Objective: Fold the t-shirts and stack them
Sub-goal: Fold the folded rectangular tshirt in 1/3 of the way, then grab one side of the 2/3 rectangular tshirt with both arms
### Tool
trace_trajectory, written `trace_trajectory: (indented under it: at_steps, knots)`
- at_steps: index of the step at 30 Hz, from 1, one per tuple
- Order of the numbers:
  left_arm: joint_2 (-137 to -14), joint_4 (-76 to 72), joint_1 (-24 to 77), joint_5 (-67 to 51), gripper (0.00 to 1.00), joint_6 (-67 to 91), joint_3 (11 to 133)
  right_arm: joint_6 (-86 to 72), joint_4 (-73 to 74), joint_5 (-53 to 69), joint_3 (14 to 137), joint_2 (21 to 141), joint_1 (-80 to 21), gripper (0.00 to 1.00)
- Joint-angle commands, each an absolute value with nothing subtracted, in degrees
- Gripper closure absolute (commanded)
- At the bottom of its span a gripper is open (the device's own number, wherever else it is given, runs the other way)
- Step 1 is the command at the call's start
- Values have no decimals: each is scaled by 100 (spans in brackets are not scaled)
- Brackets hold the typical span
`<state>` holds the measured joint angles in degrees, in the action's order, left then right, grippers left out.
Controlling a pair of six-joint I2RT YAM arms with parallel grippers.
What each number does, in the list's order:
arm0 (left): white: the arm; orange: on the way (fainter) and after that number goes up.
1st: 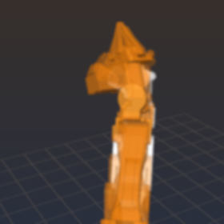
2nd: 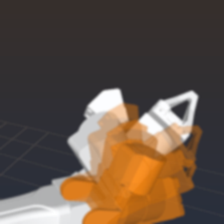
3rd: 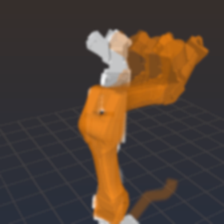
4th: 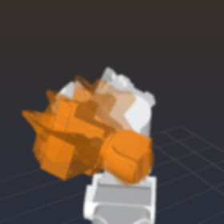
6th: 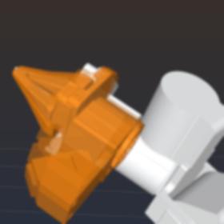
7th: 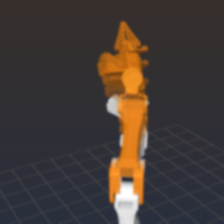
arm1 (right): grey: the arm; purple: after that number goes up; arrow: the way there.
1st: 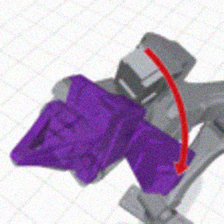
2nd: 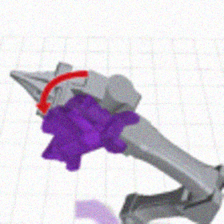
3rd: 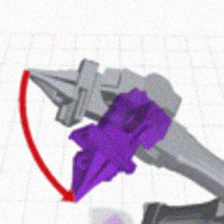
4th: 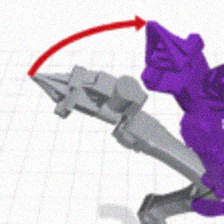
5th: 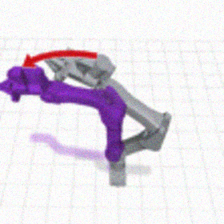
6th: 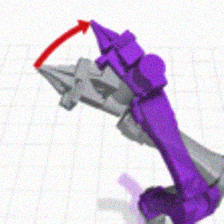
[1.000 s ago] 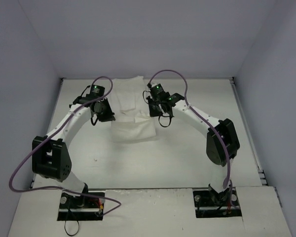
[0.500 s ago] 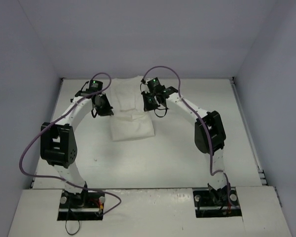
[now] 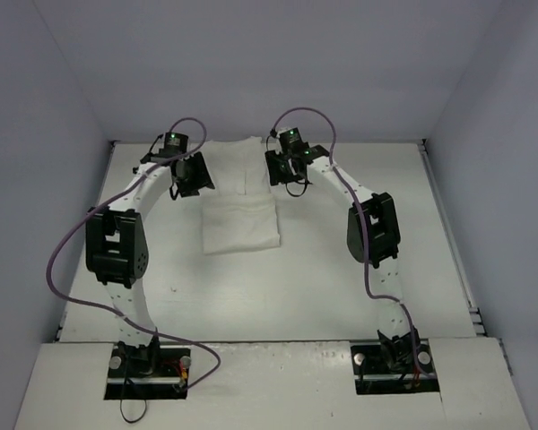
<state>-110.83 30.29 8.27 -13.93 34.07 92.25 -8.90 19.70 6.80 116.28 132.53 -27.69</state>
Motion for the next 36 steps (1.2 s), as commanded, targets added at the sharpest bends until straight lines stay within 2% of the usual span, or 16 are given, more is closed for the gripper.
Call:
trace_trajectory:
  at_steps: [1, 4, 8, 12, 14, 16, 19, 32, 36]
  knots:
    - [-9667, 2627, 855, -1056, 53, 3171, 9191, -232, 1786, 770, 11821, 12261, -2810, 57]
    - [-9007, 2626, 987, -874, 53, 3240, 8269, -71, 1775, 1404, 11099, 11779, -2874, 65]
    - [-8597, 2659, 1143, -896, 53, 3616, 6821, -587, 1542, 1469, 9614, 11212, -2911, 64]
    - [-8604, 2573, 1479, -1041, 52, 3770, 6074, -1441, 854, 1213, 8081, 10609, -3076, 52]
    - [-8654, 2538, 1634, -1017, 52, 3826, 5821, -1724, 562, 1160, 7530, 10339, -3235, 40]
    - [-8637, 2373, 1646, -982, 52, 3904, 5559, -1878, 321, 1114, 6988, 10198, -3343, 34]
    - [-8575, 2135, 1596, -934, 50, 3986, 5264, -2149, -100, 1118, 6406, 10087, -3464, 30]
    - [-8936, 1487, 1416, -925, 50, 3635, 5027, -2037, -564, 1037, 6284, 10658, -3694, 37]
    - [-9289, 1461, 1226, -994, 50, 3604, 5142, -2009, -637, 1013, 6310, 10877, -3715, 43]
